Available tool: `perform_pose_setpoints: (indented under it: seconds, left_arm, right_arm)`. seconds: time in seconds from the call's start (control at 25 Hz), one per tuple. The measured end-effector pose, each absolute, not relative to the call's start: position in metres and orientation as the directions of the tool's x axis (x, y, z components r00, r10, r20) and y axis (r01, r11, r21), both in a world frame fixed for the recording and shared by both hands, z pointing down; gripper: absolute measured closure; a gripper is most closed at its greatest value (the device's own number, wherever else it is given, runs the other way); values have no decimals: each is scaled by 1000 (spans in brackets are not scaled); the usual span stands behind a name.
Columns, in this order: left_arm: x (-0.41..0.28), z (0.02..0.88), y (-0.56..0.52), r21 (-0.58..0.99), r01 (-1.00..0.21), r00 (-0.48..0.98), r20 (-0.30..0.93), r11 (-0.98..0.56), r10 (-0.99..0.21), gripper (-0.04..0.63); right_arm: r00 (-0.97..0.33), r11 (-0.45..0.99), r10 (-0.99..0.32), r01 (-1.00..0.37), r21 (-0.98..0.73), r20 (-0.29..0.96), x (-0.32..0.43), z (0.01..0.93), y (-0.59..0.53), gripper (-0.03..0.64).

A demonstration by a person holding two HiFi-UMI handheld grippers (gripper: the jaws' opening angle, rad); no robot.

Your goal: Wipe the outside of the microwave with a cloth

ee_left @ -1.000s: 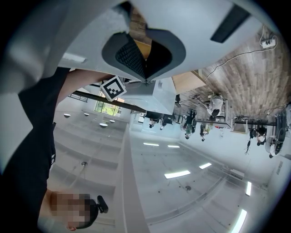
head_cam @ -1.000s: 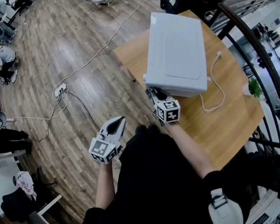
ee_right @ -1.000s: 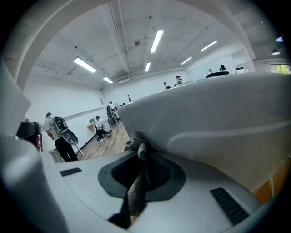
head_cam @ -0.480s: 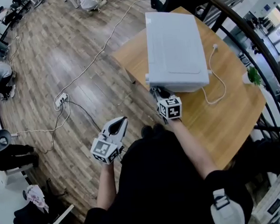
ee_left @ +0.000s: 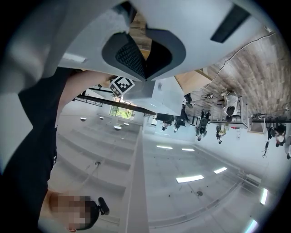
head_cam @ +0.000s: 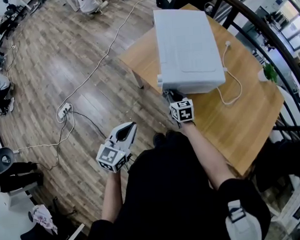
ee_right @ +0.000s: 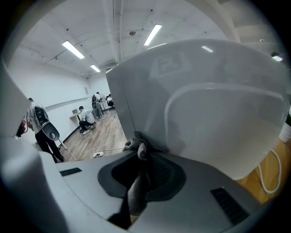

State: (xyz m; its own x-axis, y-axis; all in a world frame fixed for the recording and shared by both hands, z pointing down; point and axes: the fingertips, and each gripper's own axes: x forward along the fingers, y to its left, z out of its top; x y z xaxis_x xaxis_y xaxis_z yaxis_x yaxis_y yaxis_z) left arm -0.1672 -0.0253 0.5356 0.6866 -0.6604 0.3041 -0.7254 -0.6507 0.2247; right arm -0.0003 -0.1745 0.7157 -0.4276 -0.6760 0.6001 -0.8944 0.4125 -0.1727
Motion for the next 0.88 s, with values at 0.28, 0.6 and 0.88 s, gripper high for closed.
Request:
perform_pose_setpoints:
  seconds: [0.28, 0.6, 0.88]
  left_arm:
    - [-180, 545, -16, 242, -712, 701, 311, -660, -642, 595]
    - [-184, 545, -22, 242, -697, 714, 317, -675, -624, 595]
    - [-158, 540, -33, 242, -653, 753, 318, -718, -577, 595]
  right_arm:
    - [-402, 370, -686, -911, -185, 606, 0, 723, -173, 583]
    - [-379, 314, -708, -925, -215, 596, 8, 722, -173, 581]
    - [-336, 265, -732, -942, -207, 593, 37, 716, -178, 580]
